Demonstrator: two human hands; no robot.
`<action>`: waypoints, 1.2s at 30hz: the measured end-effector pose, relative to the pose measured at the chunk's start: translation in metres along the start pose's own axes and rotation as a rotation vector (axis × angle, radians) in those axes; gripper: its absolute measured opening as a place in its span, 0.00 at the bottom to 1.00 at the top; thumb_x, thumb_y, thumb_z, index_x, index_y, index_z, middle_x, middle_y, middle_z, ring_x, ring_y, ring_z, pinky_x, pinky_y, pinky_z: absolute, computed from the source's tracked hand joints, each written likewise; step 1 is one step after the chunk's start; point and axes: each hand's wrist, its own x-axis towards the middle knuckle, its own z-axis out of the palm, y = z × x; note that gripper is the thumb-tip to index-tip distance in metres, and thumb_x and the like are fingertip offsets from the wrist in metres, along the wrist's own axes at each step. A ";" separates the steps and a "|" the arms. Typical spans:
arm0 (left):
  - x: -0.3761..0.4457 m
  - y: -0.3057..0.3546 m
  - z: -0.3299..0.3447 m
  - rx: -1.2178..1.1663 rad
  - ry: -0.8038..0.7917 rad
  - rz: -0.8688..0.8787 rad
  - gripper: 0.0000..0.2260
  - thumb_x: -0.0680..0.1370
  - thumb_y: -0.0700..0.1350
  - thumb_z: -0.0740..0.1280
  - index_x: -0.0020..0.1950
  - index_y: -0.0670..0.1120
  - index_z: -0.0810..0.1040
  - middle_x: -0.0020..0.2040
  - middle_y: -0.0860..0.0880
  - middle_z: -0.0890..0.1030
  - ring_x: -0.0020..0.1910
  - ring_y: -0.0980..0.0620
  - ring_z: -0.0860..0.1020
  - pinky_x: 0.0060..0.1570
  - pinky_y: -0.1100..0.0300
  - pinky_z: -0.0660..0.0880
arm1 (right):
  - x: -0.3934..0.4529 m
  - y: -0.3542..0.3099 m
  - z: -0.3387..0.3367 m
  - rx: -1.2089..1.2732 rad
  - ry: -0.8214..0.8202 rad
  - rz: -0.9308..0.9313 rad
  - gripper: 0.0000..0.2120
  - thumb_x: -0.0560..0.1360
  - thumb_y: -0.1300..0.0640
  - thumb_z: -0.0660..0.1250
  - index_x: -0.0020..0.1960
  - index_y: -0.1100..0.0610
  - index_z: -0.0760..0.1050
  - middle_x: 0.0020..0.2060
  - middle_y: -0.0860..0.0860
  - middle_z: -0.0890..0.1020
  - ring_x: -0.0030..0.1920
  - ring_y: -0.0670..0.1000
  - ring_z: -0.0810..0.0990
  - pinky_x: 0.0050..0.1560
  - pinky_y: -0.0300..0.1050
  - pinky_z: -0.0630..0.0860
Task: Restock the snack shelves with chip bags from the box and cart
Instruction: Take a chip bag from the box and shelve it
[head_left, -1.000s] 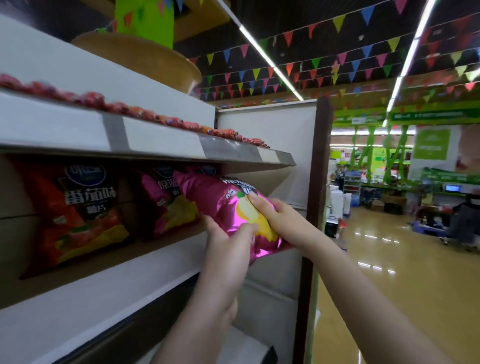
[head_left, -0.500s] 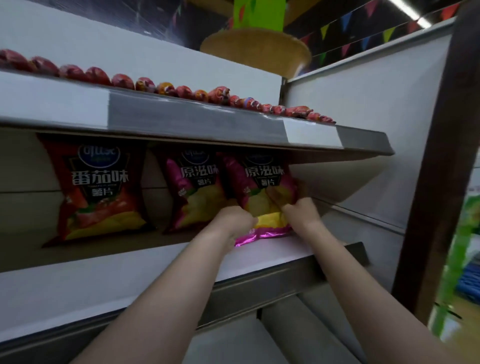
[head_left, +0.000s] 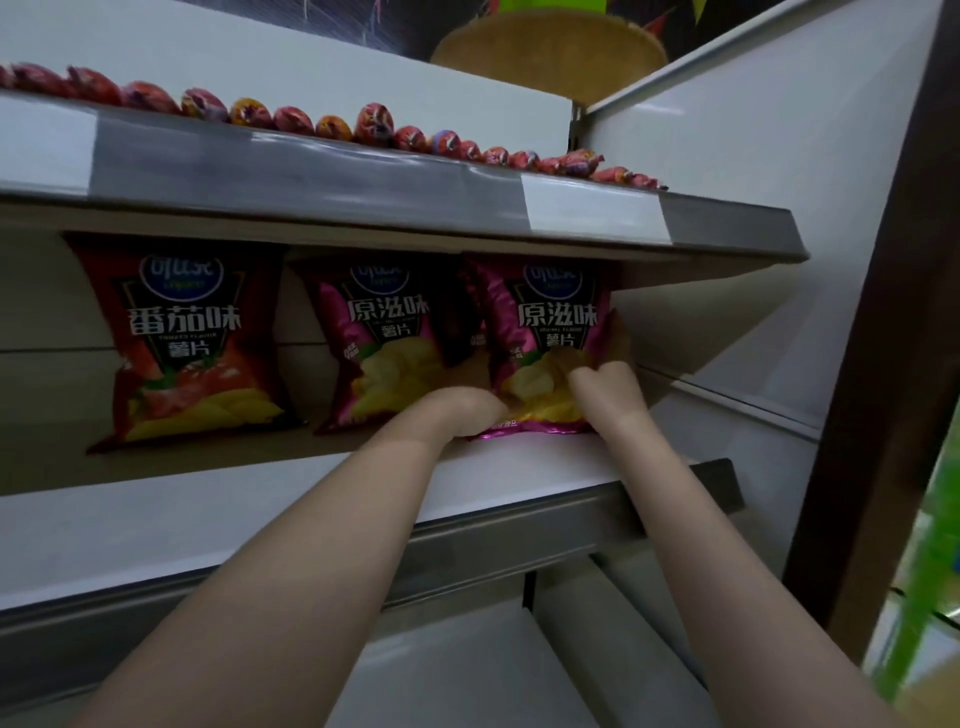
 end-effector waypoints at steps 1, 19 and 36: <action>0.000 0.000 0.001 0.002 -0.007 -0.004 0.26 0.81 0.49 0.63 0.76 0.44 0.59 0.73 0.43 0.67 0.70 0.44 0.68 0.64 0.57 0.66 | 0.000 -0.001 0.000 -0.003 0.006 0.001 0.12 0.69 0.49 0.61 0.39 0.59 0.70 0.51 0.58 0.75 0.58 0.59 0.73 0.56 0.46 0.68; -0.167 -0.088 -0.128 -0.455 0.583 0.037 0.04 0.79 0.45 0.66 0.45 0.49 0.79 0.42 0.51 0.83 0.45 0.54 0.81 0.46 0.66 0.77 | -0.145 -0.107 0.119 0.290 -0.253 -0.696 0.02 0.77 0.58 0.68 0.47 0.52 0.78 0.41 0.47 0.82 0.45 0.45 0.81 0.48 0.41 0.77; -0.527 -0.328 -0.300 -0.132 1.295 -0.433 0.05 0.79 0.40 0.65 0.43 0.45 0.76 0.42 0.39 0.84 0.42 0.40 0.82 0.42 0.46 0.80 | -0.517 -0.274 0.409 0.829 -1.350 -0.744 0.07 0.79 0.64 0.64 0.51 0.54 0.77 0.41 0.46 0.84 0.43 0.43 0.84 0.45 0.43 0.82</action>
